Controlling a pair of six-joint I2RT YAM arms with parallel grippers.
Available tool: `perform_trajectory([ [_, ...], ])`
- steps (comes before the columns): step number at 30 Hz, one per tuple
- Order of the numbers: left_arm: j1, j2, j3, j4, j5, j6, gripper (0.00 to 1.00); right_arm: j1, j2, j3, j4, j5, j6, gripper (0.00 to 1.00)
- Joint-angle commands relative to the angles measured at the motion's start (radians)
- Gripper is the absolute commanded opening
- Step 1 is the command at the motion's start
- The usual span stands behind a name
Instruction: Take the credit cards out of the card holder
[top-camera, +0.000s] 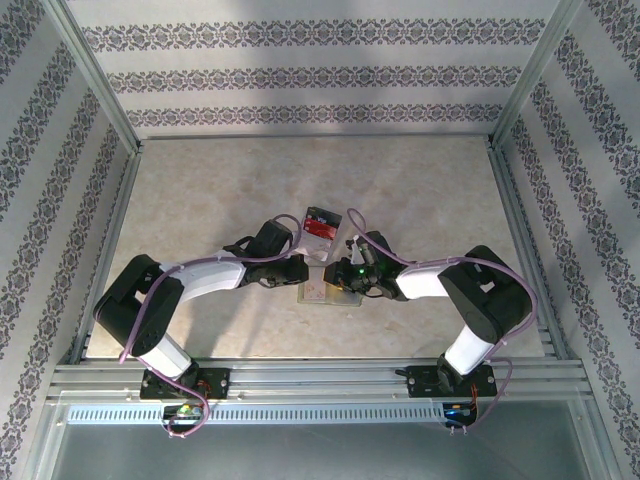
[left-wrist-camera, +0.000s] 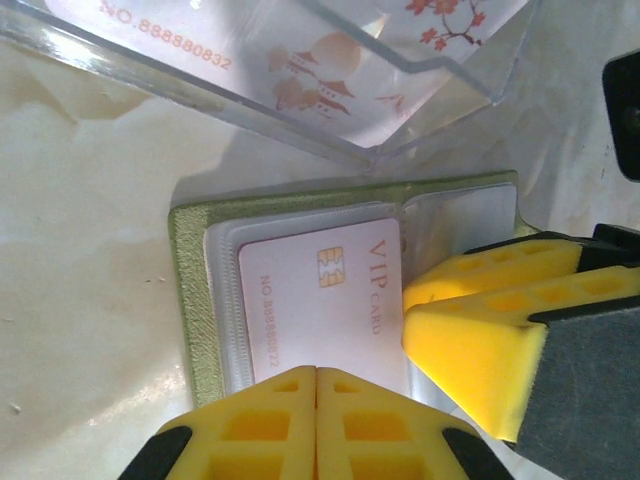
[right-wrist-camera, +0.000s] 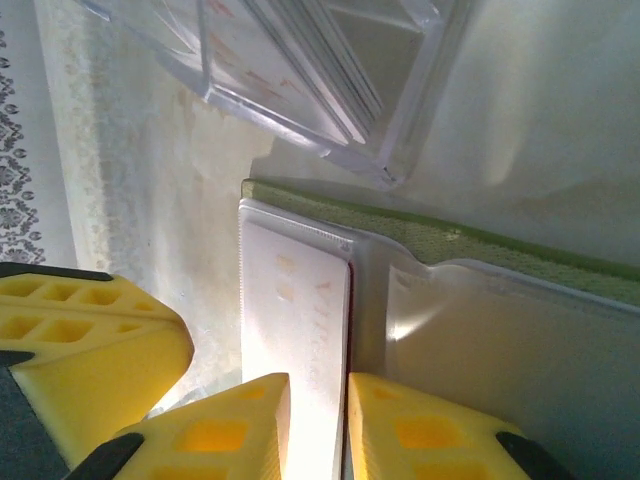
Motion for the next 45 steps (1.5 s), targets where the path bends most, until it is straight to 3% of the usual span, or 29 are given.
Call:
perform_trajectory([
  [1, 0.01, 0.024, -0.001, -0.027, 0.003, 0.001, 0.07, 0.016, -0.011, 0.016, -0.121, 0.028, -0.039, 0.24],
  [17, 0.01, 0.083, -0.024, -0.006, -0.003, 0.008, 0.04, 0.027, 0.031, 0.033, -0.121, -0.018, -0.037, 0.24],
  [30, 0.008, 0.104, -0.04, 0.012, -0.001, 0.006, 0.04, 0.028, 0.029, 0.021, -0.016, -0.091, 0.014, 0.23],
  [45, 0.008, 0.1, -0.031, -0.053, -0.059, 0.021, 0.03, -0.004, -0.04, -0.031, 0.057, -0.128, 0.062, 0.12],
])
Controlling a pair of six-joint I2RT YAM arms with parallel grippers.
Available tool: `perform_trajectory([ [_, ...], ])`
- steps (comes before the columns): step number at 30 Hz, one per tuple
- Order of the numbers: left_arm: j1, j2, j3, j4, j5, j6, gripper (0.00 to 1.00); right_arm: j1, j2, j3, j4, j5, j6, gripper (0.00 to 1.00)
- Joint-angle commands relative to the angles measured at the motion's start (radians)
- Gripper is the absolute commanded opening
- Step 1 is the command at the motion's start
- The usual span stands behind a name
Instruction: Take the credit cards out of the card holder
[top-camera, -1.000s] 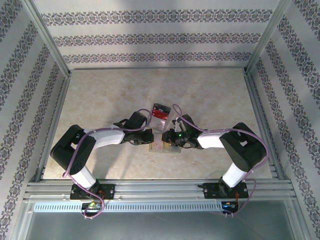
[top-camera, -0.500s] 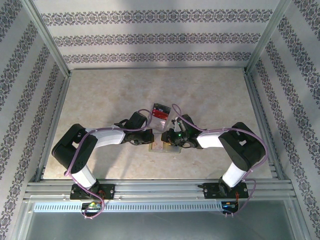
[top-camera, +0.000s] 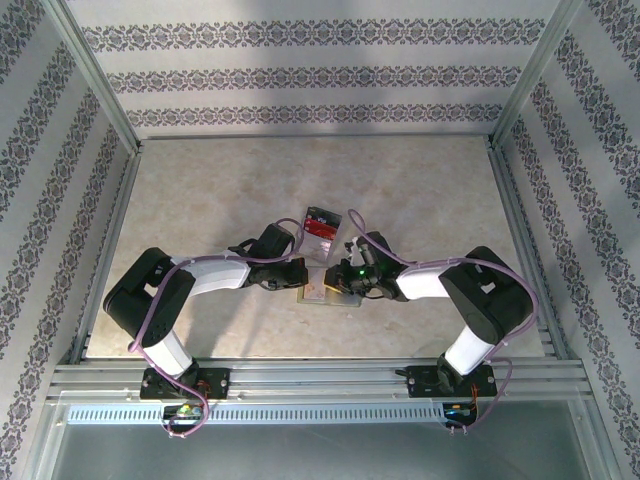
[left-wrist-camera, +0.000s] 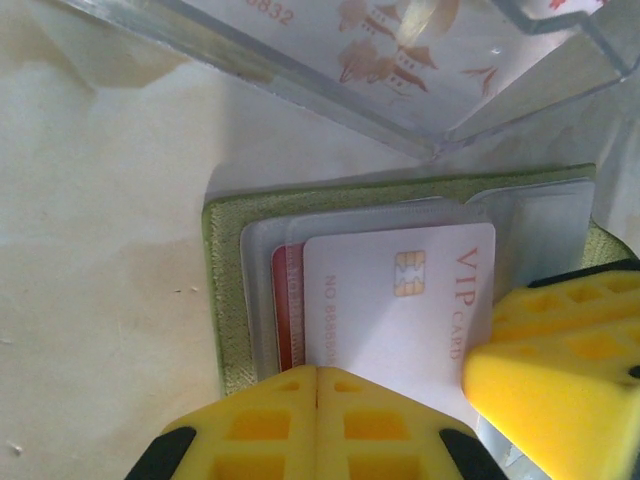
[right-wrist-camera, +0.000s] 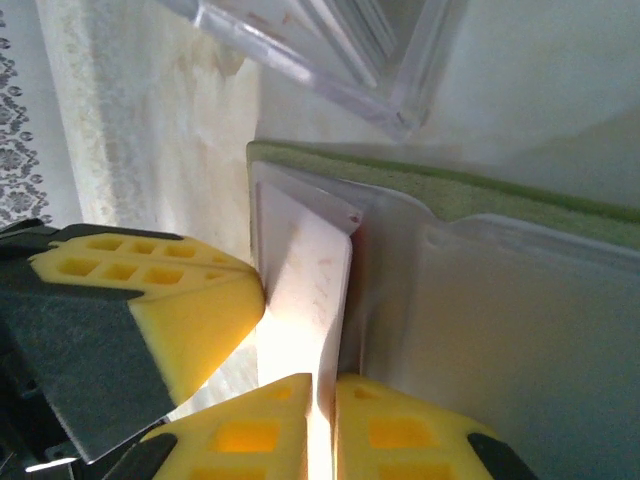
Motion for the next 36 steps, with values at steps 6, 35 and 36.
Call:
perform_trajectory([
  [6, 0.008, 0.034, -0.018, -0.113, -0.084, 0.026, 0.02, -0.021, -0.037, -0.039, 0.076, -0.081, 0.035, 0.1],
  [35, 0.008, 0.034, -0.01, -0.127, -0.094, 0.021, 0.02, 0.007, 0.055, -0.061, 0.284, -0.072, 0.125, 0.17],
  [36, 0.008, 0.035, -0.008, -0.134, -0.1, 0.021, 0.02, 0.003, 0.046, -0.07, 0.286, -0.073, 0.124, 0.17],
])
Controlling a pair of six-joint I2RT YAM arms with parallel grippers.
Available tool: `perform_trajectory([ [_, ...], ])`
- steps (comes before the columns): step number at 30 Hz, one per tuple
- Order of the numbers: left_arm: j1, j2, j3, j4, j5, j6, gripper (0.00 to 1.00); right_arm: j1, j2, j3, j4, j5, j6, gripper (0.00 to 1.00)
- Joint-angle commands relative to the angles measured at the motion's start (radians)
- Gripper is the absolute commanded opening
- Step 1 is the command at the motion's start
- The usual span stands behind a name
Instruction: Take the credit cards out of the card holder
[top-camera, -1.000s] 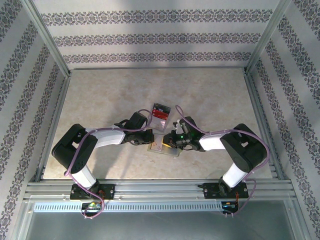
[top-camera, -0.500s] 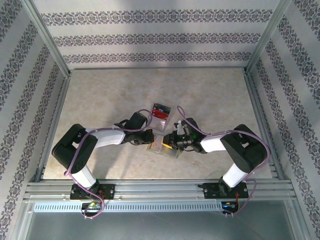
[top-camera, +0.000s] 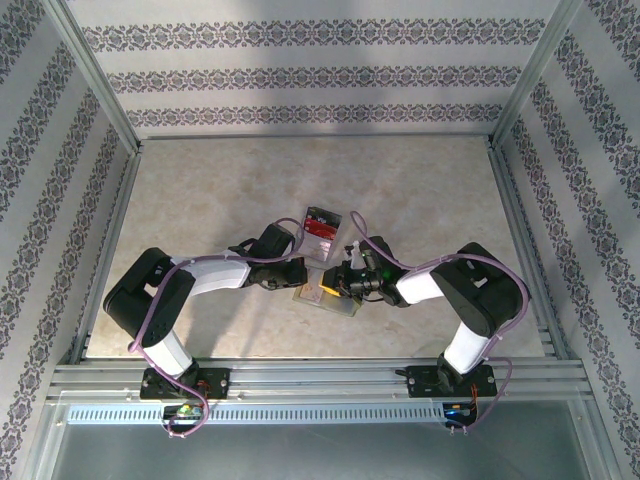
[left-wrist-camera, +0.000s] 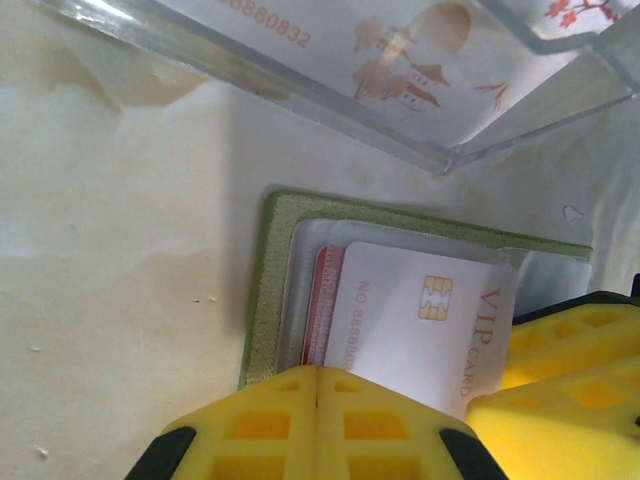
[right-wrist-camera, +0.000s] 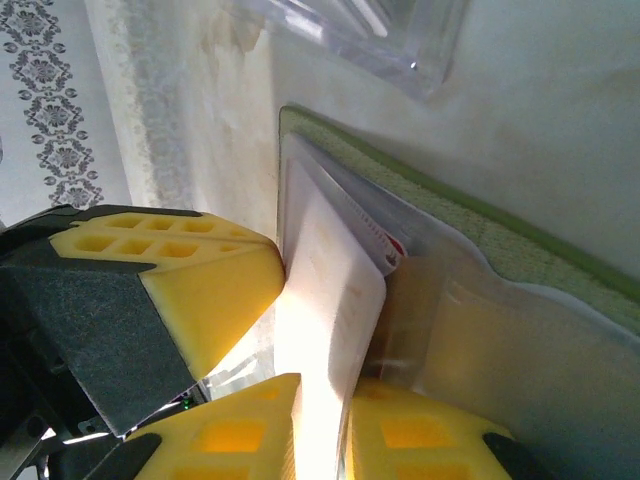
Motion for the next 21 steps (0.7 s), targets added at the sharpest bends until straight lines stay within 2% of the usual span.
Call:
perform_trajectory([
  [1, 0.008, 0.034, -0.01, -0.132, -0.077, 0.017, 0.01, 0.006, -0.024, -0.021, 0.079, -0.006, 0.01, 0.17],
  [15, 0.008, 0.038, 0.0, -0.153, -0.084, 0.022, 0.01, -0.009, -0.052, -0.07, 0.123, -0.008, 0.025, 0.16],
  [21, 0.008, 0.039, -0.001, -0.152, -0.086, 0.022, 0.01, -0.014, -0.067, -0.096, 0.094, 0.012, 0.013, 0.1],
])
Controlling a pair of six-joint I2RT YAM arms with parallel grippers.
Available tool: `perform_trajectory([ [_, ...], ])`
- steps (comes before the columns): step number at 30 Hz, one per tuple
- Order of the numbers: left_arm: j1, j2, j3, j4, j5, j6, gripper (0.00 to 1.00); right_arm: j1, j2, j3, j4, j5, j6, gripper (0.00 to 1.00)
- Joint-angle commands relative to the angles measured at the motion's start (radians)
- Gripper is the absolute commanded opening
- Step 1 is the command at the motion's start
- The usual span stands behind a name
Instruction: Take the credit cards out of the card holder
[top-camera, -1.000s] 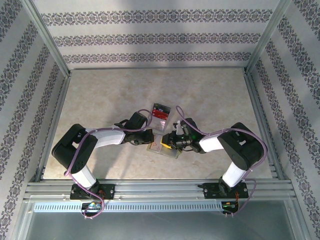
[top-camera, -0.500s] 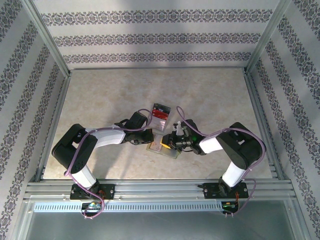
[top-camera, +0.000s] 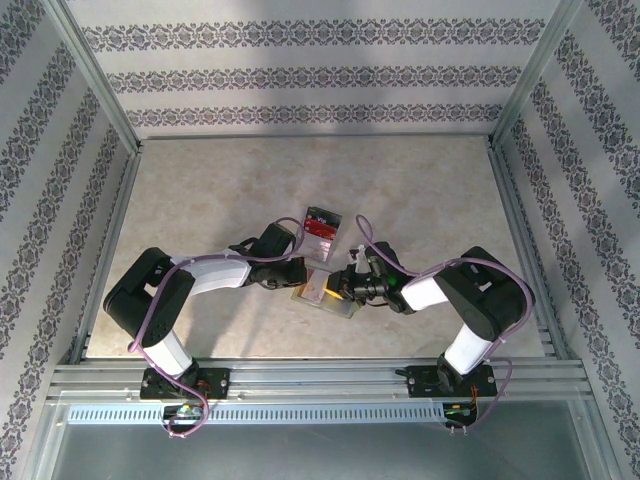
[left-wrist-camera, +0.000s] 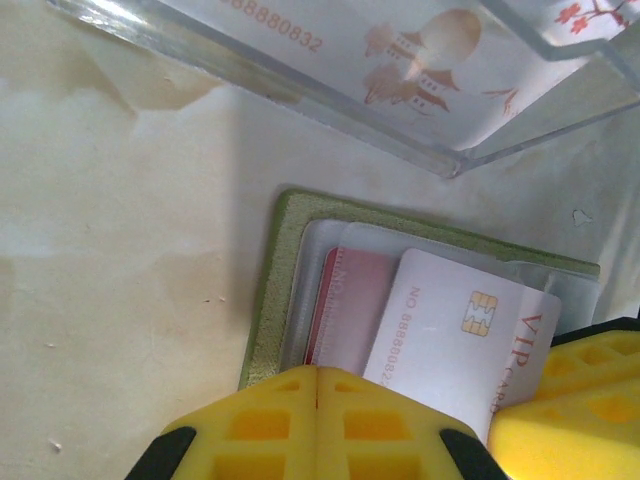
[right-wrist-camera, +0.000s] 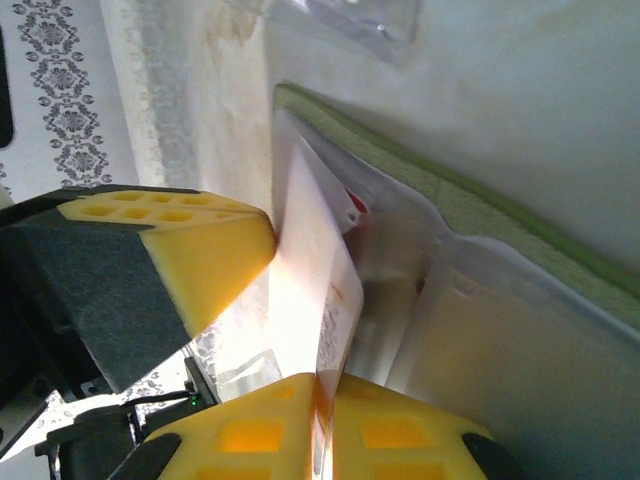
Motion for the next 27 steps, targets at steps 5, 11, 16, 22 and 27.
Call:
perform_trajectory([
  [5, 0.008, 0.038, -0.016, -0.12, -0.068, 0.021, 0.01, -0.012, -0.059, -0.037, -0.015, 0.019, -0.028, 0.06],
  [11, 0.008, 0.019, -0.013, -0.084, -0.032, 0.019, 0.06, -0.029, -0.115, -0.066, -0.067, 0.02, -0.052, 0.0],
  [16, 0.008, -0.049, 0.021, -0.061, 0.002, 0.039, 0.14, -0.054, -0.197, -0.074, -0.175, 0.024, -0.095, 0.0],
  [22, 0.023, -0.149, 0.08, -0.116, -0.002, 0.09, 0.31, -0.093, -0.33, -0.089, -0.395, 0.018, -0.181, 0.0],
  [27, 0.068, -0.269, 0.089, -0.154, 0.003, 0.158, 0.43, -0.126, -0.494, -0.027, -0.609, 0.025, -0.295, 0.0],
])
